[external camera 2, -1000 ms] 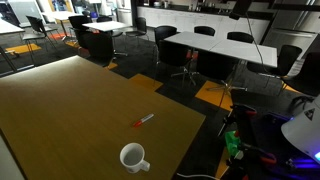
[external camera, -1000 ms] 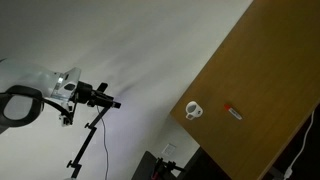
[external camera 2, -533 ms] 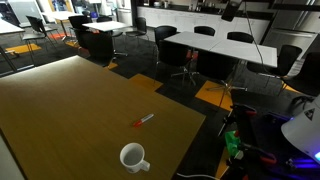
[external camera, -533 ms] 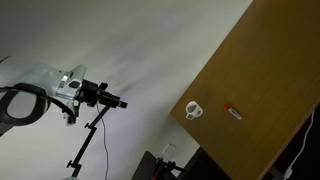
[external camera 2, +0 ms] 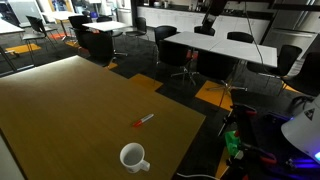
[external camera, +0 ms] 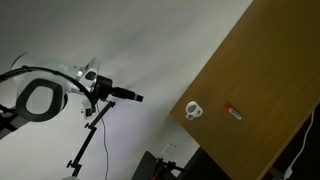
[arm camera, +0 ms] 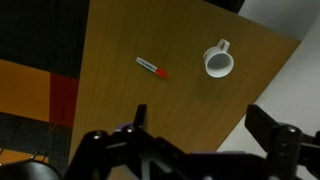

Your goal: Put the marker inside the mug cup

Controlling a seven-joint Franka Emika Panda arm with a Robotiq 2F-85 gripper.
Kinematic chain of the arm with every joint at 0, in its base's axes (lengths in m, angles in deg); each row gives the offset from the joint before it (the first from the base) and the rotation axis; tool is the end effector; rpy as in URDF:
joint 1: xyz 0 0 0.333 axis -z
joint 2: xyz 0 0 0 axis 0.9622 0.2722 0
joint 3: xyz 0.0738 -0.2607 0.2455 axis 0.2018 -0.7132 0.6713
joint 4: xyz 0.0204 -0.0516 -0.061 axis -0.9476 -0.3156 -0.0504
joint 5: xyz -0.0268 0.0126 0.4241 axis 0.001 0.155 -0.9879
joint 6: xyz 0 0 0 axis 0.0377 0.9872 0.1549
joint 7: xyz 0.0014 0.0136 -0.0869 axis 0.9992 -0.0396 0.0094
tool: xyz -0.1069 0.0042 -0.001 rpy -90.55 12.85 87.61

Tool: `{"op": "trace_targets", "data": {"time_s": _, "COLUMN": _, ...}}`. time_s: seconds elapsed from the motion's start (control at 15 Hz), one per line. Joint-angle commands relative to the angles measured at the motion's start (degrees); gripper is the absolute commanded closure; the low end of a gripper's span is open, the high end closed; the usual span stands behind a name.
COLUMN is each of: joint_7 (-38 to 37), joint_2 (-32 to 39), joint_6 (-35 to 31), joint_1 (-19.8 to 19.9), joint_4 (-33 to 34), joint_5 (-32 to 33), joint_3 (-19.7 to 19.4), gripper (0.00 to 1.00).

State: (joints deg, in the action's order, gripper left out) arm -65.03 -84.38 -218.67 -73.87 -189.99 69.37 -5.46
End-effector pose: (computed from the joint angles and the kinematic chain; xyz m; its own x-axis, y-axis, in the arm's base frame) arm 0.3758 -0.0133 0.5008 0.9638 0.0268 0.2654 0.0274 -0.9996 0.0014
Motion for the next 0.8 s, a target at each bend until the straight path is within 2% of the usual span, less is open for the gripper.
{"op": "trace_targets", "data": {"time_s": 0.0, "joint_7": 7.12, "joint_2": 4.68, "joint_6": -3.37, "joint_1": -0.53, "joint_4": 1.82, "joint_5": 1.7, "joint_3": -2.65, "gripper": 0.0}}
{"op": "trace_targets", "data": {"time_s": 0.27, "joint_7": 17.75, "joint_2": 9.22, "joint_6": -6.14, "joint_1": -1.47, "joint_4": 2.5, "joint_5": 2.84, "joint_3": -5.72, "gripper": 0.0}}
{"op": "trace_targets", "data": {"time_s": 0.73, "joint_7": 36.17, "joint_2": 18.52, "joint_6": -10.48, "joint_1": -3.92, "joint_4": 6.04, "joint_5": 0.86, "joint_3": -10.19, "gripper": 0.0}}
